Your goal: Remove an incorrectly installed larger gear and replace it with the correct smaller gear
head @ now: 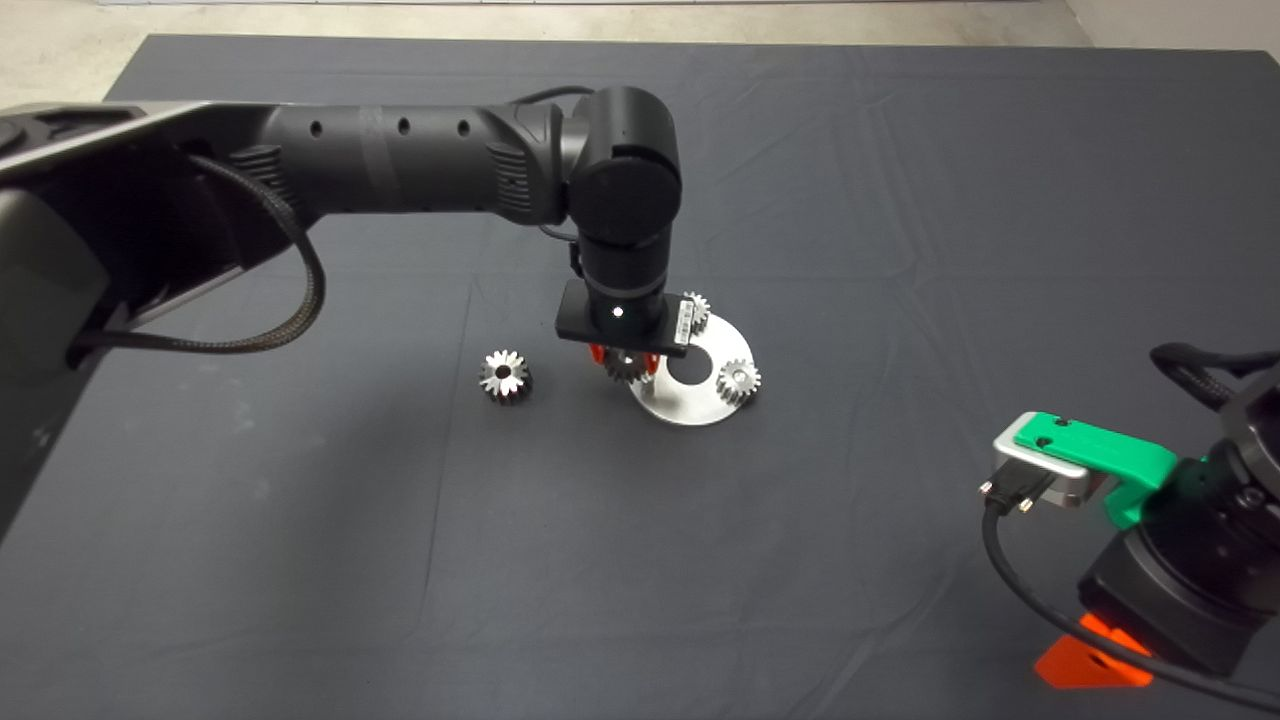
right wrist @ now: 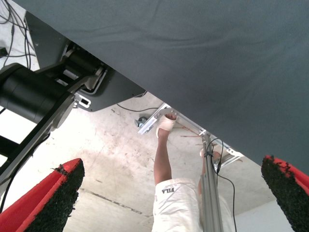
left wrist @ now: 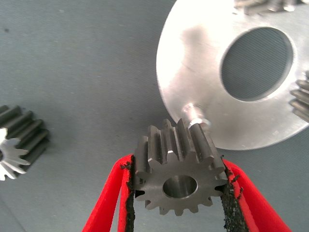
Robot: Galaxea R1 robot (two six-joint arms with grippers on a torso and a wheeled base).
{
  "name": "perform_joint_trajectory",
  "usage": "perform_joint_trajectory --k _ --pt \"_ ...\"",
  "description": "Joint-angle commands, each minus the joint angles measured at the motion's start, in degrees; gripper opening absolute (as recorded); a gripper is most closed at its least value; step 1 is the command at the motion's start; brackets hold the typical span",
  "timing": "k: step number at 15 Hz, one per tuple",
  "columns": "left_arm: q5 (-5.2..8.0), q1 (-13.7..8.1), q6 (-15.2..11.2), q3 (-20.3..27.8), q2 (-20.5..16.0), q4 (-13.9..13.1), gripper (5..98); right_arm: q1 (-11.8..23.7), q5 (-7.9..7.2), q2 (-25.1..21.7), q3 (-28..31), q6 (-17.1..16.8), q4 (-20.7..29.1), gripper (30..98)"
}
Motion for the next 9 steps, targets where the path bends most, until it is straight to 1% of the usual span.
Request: perform_joint_trajectory --k 1,6,9 --pt "0.48 -1.4 -0.2 0.7 0.2 -0.4 35.3 1.5 -5.08 0.0 0.2 0.2 1.4 96.9" --pt "0.39 -1.4 -0.2 0.4 0.2 -0.5 35.3 1.5 -5.25 0.1 0.3 0.2 1.5 96.9" --pt "0.22 -1.4 -1.2 0.4 0.2 -1.1 35.3 1.6 -5.25 0.1 0.3 0.2 1.5 96.9"
